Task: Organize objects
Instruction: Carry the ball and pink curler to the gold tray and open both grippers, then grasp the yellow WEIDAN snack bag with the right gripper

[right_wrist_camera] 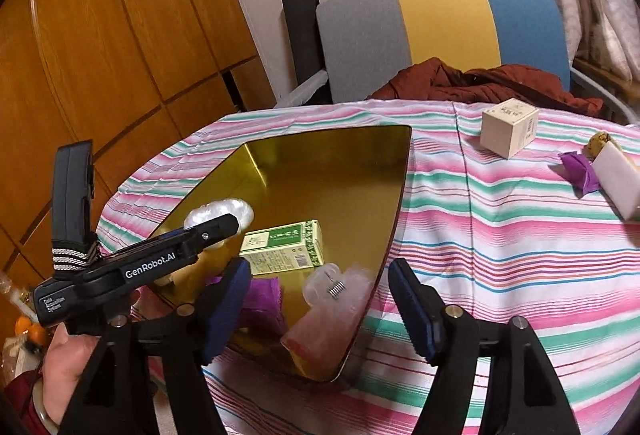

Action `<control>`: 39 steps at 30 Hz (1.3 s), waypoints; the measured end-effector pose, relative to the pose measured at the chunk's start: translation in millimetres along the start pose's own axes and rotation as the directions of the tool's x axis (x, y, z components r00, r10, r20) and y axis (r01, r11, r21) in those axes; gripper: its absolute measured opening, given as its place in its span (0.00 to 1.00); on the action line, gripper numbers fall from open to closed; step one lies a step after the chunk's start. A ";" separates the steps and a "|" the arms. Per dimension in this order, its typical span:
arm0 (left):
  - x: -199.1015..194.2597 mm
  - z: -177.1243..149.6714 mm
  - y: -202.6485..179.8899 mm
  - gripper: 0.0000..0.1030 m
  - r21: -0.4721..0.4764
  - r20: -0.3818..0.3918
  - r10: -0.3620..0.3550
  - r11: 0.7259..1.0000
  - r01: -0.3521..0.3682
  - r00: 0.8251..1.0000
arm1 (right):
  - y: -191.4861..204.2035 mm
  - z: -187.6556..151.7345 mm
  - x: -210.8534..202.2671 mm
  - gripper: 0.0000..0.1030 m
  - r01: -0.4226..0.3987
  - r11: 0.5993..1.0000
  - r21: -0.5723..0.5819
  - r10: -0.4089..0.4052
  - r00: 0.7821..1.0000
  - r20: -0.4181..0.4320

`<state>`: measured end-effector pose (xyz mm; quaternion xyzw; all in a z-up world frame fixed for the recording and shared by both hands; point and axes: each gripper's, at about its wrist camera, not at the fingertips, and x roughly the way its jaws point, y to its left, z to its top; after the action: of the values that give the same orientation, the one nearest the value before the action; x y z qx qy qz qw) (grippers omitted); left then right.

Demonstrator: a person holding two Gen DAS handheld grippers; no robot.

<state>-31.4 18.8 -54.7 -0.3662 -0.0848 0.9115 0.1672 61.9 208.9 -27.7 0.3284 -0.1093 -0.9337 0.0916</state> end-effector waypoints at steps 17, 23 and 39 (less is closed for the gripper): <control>-38.1 12.1 -1.3 0.50 -0.065 0.130 0.046 0.997 -0.038 0.990 | -28.6 2.2 -26.1 0.79 0.088 0.990 0.107 -0.097 0.992 0.075; -35.7 6.8 -21.6 0.50 -0.024 0.101 -0.043 0.999 0.045 0.994 | -45.5 -0.2 -30.6 0.80 0.111 0.983 0.149 -0.122 0.990 0.070; -29.7 -16.5 -100.1 0.51 0.166 -0.010 -0.181 0.969 0.180 0.983 | -92.1 -6.0 -34.6 0.83 0.183 0.961 0.207 -0.192 0.981 0.022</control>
<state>24.5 101.5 -19.8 -0.3393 -0.0416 0.8973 0.2792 83.1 304.9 -36.1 0.3251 -0.1747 -0.9288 -0.0336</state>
